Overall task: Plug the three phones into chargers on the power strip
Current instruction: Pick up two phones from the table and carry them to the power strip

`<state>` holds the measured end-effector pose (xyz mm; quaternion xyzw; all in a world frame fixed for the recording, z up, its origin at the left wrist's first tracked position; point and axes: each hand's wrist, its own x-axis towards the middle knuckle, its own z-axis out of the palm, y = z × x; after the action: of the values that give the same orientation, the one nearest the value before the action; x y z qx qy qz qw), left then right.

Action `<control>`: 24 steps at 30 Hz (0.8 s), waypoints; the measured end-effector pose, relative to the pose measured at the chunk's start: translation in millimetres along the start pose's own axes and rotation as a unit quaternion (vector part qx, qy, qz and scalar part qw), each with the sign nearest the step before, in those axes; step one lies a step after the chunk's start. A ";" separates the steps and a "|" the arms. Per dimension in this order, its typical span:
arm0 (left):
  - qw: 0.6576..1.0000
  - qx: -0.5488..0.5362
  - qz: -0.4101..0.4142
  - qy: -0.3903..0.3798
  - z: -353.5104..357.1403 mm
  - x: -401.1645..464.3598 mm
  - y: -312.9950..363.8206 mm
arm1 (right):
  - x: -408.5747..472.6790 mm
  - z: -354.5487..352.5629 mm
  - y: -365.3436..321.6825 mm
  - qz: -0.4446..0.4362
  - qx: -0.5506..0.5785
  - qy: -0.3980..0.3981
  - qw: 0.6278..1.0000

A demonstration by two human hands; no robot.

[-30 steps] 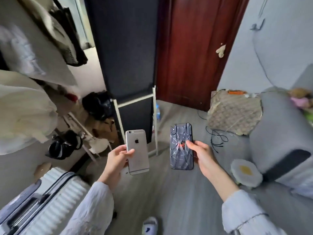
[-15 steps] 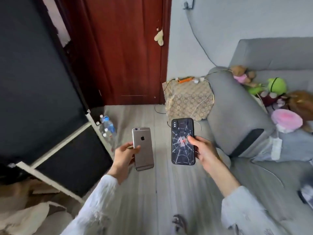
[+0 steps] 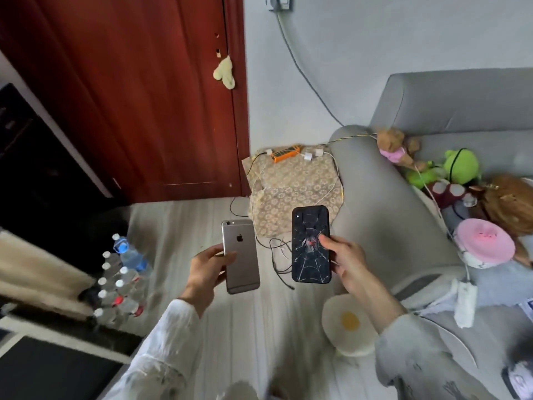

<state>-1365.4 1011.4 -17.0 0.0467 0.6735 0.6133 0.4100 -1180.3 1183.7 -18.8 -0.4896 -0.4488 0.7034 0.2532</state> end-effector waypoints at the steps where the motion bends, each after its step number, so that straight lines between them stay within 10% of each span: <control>1: 1.000 -0.001 0.001 0.004 1.0 1.3 2.6 | 1.7 -0.1 -1.1 0.003 -0.002 -0.005 1.000; 24: 0.990 0.020 -0.139 0.025 137.5 398.4 81.7 | 400.9 47.5 -103.4 0.151 -0.065 0.047 0.985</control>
<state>-1580.3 1365.1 -131.4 -0.0544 0.6958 0.5377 0.4730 -1389.7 1533.0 -107.4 -0.5995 -0.4021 0.6792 0.1326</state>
